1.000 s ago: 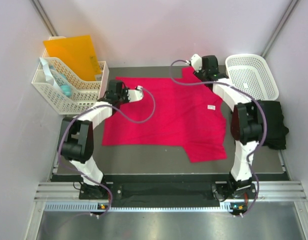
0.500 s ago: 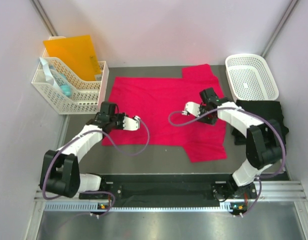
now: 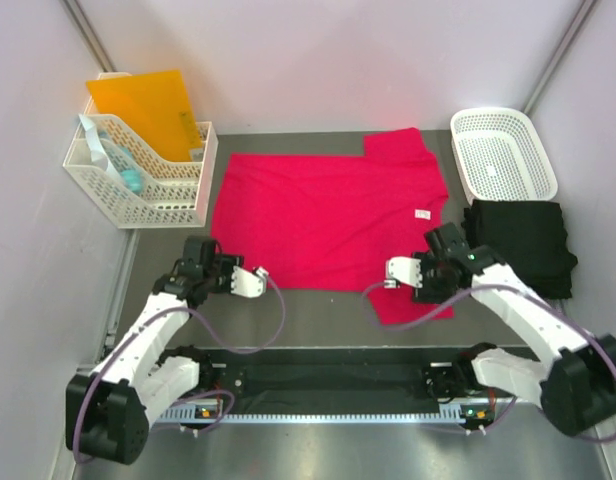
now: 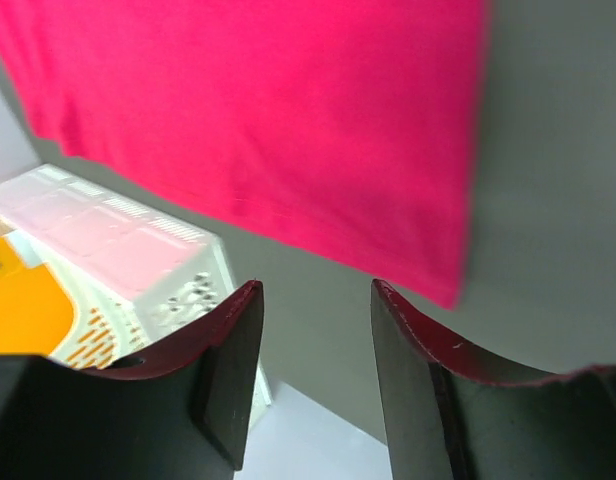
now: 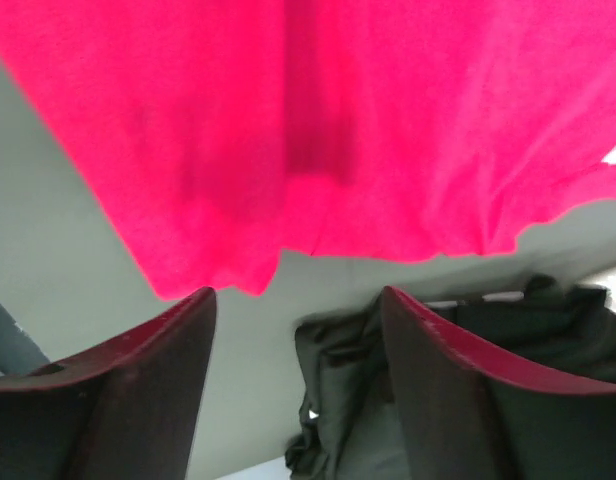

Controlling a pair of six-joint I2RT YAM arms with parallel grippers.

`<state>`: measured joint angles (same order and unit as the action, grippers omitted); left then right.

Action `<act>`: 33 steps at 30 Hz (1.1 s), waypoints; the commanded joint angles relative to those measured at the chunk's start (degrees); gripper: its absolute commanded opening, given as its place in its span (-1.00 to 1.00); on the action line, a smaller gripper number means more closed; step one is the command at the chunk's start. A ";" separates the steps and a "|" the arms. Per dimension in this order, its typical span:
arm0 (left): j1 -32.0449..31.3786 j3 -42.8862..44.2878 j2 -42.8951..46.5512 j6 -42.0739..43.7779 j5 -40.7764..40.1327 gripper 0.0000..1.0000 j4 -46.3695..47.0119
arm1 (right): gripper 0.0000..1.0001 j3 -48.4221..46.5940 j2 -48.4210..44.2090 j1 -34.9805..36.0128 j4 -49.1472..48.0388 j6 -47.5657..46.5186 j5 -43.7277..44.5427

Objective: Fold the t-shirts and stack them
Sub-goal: Flatten the tshirt out, then fold the tshirt

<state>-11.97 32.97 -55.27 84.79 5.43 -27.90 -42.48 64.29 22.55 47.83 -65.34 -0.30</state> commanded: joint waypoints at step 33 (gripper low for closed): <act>1.24 -14.60 8.68 2.13 3.97 -0.02 5.66 | 0.19 20.07 -11.04 4.79 -14.61 -7.17 4.07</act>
<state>-11.18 19.16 -46.39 87.29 9.13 -25.91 -22.20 50.94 26.59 37.80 -73.06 5.17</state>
